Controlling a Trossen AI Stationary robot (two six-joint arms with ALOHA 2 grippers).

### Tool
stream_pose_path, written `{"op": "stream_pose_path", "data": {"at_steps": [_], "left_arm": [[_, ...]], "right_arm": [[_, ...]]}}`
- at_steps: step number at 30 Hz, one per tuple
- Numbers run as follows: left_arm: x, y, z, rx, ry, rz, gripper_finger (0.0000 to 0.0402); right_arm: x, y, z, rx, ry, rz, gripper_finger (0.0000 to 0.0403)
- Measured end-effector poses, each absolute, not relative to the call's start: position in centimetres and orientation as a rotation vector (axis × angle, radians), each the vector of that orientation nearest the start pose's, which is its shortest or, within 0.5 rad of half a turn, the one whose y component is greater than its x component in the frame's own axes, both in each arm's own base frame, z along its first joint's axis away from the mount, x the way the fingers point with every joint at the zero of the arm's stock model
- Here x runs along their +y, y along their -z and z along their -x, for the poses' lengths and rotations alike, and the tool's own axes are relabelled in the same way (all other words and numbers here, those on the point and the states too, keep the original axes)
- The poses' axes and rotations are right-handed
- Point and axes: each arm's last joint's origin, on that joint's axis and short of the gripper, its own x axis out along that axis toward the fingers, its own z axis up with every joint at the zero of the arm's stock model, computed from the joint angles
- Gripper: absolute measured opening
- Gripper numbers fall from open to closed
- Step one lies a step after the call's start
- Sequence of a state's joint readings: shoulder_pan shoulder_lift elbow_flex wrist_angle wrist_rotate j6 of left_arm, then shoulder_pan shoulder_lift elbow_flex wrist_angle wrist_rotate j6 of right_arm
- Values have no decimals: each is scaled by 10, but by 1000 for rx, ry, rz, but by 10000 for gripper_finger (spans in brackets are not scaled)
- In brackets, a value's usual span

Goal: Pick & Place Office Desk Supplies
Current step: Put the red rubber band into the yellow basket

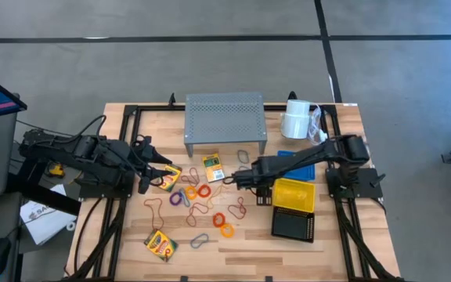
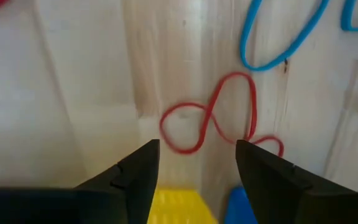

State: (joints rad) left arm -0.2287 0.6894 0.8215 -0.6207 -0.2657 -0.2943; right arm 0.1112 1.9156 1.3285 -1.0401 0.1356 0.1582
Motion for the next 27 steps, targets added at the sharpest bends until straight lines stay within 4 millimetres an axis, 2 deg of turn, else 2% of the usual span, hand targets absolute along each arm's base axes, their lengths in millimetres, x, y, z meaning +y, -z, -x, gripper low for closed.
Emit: {"op": "stream_pose_path", "data": {"at_steps": [10,17,24,27], "left_arm": [[-23,-318,-134,463,-106,168,168],[-23,-318,-134,463,-106,168,168],[-23,-318,-134,463,-109,167,168],[-23,-318,-134,463,-109,166,168]], "right_arm": [[16,-156,-351,1549,180,37,205],[3,-141,-341,1595,204,7,200],[3,-133,-335,1592,203,4,197],[4,-133,-335,1593,200,4,178]]}}
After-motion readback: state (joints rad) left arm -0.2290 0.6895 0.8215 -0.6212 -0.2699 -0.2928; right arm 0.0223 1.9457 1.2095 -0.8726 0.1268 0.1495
